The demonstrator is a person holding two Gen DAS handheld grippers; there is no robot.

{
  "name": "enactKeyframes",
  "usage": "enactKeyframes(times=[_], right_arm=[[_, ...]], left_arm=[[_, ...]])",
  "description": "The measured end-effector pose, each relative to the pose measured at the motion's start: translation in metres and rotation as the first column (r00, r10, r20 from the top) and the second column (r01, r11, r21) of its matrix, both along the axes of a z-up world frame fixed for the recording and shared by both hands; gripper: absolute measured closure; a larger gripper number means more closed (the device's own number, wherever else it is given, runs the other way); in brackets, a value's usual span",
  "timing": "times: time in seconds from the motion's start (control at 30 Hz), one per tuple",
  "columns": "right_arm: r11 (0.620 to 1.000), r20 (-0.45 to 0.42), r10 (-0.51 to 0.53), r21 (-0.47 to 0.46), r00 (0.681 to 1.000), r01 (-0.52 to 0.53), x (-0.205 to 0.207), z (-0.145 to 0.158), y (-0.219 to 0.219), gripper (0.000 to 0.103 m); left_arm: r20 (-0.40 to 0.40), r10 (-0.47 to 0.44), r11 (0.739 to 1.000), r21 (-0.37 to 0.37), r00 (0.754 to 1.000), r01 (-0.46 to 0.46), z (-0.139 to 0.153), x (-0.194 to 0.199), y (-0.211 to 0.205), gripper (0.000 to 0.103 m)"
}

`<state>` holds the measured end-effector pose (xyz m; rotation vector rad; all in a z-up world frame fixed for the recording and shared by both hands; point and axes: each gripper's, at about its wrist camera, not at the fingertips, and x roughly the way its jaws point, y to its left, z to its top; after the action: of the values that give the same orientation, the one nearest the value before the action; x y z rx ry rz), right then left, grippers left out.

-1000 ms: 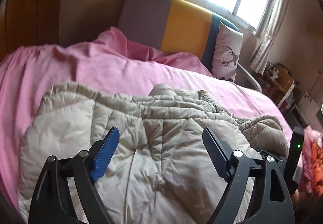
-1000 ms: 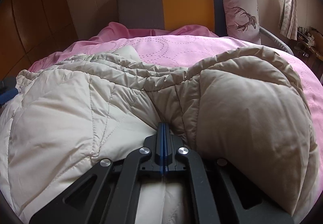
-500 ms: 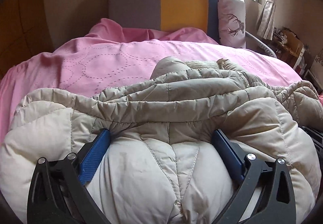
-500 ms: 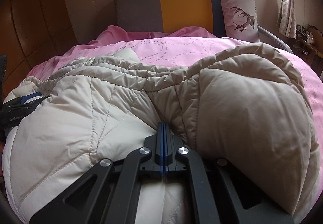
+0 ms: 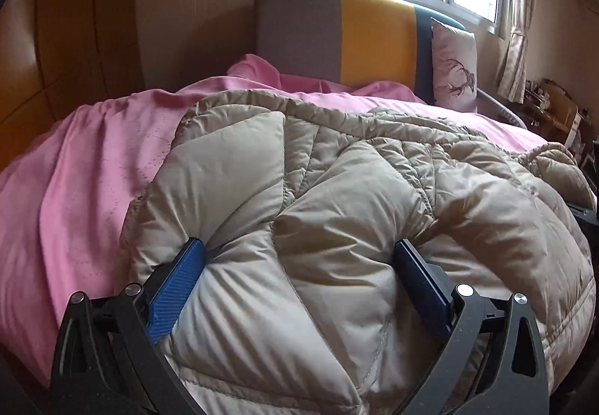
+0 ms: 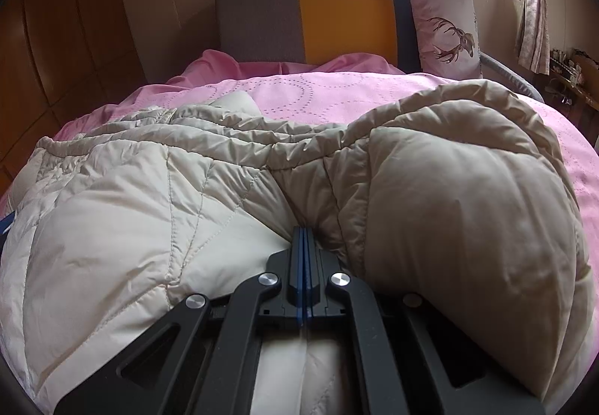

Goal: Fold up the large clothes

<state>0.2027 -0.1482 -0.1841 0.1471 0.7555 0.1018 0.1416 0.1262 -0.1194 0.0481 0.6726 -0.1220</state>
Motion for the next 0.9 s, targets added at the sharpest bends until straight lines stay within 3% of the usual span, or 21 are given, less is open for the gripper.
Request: enactKeyframes(times=[0.1,0.2,0.27,0.33,0.37,0.4,0.5,0.53,0.67,0.8,0.9], right_arm=[[1.0,-0.007,0.0,0.003,1.0,0.0,0.0,0.001,-0.002,0.103],[0.999,-0.026,-0.003,-0.049,1.0,0.002,0.001,0.006,0.004,0.101],[0.995,-0.027,-0.009,-0.1,1.0,0.007,-0.002,0.014,0.009,0.094],[0.992,0.003,-0.029,-0.122,1.0,0.029,-0.013,0.027,0.011,0.067],[0.993,0.025,-0.047,-0.109,0.999,0.049,-0.021,0.035,0.011,0.045],[0.994,0.051,-0.066,-0.088,0.997,0.07,-0.029,0.043,0.009,0.028],[0.994,0.107,-0.098,-0.043,0.989,0.103,-0.056,0.063,0.008,0.015],[0.992,0.121,-0.11,-0.045,0.987,0.116,-0.065,0.068,0.009,0.005],[0.992,0.152,-0.094,-0.07,0.984,0.106,-0.093,0.074,0.023,0.002],[0.989,0.175,-0.079,-0.106,0.981,0.098,-0.109,0.068,0.038,0.002],[0.967,0.102,-0.065,-0.241,0.993,0.088,-0.098,0.047,0.055,0.002]], left_arm=[[0.028,0.005,0.999,-0.033,1.0,-0.004,0.009,-0.017,0.0,0.004],[0.051,0.046,0.99,-0.133,0.998,-0.039,0.017,-0.042,0.012,0.004],[0.056,0.079,0.979,-0.192,0.995,-0.067,0.02,-0.058,0.023,0.004],[0.066,0.105,0.968,-0.237,0.992,-0.087,0.022,-0.073,0.032,0.004],[0.075,0.112,0.963,-0.254,0.991,-0.089,0.023,-0.081,0.035,0.004],[0.083,0.123,0.959,-0.268,0.989,-0.096,0.024,-0.089,0.036,0.004],[0.082,0.151,0.941,-0.317,0.985,-0.118,0.024,-0.108,0.042,0.004],[0.068,0.166,0.929,-0.344,0.984,-0.132,0.022,-0.114,0.045,0.004],[-0.004,0.206,0.882,-0.433,0.979,-0.187,0.009,-0.128,0.053,0.004],[-0.047,0.179,0.862,-0.474,0.983,-0.18,0.003,-0.137,0.049,0.004],[-0.11,0.155,0.827,-0.529,0.982,-0.19,-0.007,-0.138,0.046,0.004]])
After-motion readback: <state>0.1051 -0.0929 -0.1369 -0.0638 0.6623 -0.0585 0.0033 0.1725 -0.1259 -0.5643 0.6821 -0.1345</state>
